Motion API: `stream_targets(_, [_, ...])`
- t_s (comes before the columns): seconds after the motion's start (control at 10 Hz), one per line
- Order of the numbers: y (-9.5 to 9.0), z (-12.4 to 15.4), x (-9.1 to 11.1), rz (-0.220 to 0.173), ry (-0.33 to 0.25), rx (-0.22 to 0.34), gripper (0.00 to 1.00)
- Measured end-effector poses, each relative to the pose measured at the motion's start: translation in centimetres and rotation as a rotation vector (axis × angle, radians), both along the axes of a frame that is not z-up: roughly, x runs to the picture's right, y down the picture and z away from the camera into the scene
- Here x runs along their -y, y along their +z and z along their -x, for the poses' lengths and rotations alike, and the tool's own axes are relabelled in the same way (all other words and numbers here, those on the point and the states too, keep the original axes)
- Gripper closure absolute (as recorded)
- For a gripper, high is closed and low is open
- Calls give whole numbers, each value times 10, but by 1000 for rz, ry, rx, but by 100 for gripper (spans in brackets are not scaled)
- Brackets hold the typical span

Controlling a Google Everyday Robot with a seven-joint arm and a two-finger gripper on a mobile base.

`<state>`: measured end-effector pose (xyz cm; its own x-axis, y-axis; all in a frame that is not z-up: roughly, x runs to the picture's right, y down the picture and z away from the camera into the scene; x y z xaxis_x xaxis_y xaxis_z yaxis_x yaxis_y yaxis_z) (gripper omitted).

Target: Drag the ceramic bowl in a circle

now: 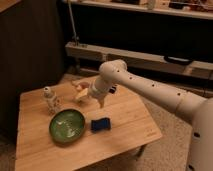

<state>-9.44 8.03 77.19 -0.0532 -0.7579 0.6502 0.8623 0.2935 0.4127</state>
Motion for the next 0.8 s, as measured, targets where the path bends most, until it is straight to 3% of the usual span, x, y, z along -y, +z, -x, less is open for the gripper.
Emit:
stream_targets(0.3, [28,13,-24,26,-50,34,20])
stream_targets(0.8, [43,29,-51,30,-111,66,20])
